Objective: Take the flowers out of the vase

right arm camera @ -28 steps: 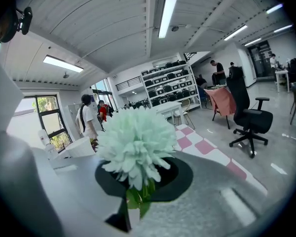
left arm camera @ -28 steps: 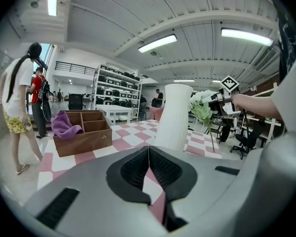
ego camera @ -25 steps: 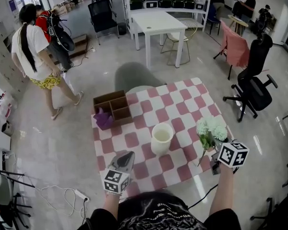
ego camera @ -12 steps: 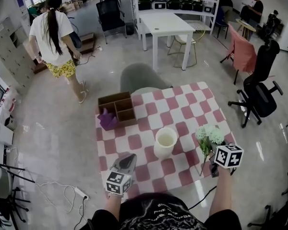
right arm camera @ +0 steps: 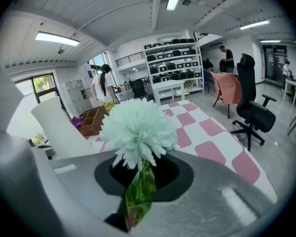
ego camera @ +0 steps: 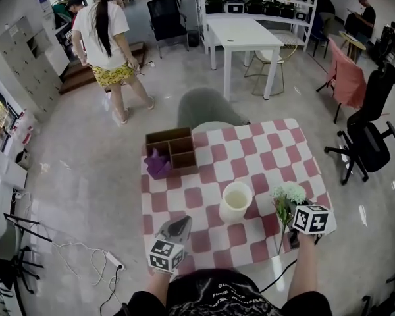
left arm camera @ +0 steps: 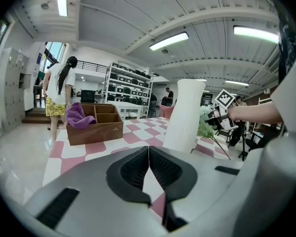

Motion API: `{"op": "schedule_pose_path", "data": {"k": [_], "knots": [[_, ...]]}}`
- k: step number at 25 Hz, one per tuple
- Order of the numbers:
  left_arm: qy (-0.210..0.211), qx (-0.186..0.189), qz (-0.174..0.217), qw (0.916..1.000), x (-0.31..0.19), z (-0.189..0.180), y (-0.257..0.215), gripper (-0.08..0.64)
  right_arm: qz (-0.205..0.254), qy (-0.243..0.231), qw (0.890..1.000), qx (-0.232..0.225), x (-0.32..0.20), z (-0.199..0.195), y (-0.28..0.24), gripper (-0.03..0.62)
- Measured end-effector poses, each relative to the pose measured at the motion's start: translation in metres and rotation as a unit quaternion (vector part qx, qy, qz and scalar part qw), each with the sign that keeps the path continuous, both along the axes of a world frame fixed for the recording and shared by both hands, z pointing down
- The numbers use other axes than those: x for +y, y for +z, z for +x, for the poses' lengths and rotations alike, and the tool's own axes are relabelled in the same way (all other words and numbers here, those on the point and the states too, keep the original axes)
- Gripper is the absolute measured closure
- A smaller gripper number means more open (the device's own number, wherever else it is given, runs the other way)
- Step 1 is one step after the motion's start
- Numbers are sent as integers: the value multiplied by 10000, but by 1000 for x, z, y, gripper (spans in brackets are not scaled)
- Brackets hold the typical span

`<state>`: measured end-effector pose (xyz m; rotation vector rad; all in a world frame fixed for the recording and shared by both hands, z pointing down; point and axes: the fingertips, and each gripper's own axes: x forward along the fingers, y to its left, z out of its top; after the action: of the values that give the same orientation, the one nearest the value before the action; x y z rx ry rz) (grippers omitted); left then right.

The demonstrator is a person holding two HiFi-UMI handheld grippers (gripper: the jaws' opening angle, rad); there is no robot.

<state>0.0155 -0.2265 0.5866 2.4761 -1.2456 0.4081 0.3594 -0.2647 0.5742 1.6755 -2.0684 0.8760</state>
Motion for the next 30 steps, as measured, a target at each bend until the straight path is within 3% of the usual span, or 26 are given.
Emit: {"op": "schedule_pose_path", "data": {"k": [10,14,21,27,30], "knots": [[-227,-193,18,9996,2,-15,4,548,-49,90,9997,222,-20,1,37,518],[-349,-193,8,9992,2,-23,4,548,130,210,9995,197,-27,1,42,495],[-371,-178,9,9992,3,-23,7,549,-77,234,9994,258,-30,-1,61,480],[-458,-114,33,9989,1,-28,2,548,-86,161,9998,84,-30,-8,67,387],[-470,-119,26,9988,3,-28,1,548,-54,90,9999,-49,-29,-14,67,285]]}}
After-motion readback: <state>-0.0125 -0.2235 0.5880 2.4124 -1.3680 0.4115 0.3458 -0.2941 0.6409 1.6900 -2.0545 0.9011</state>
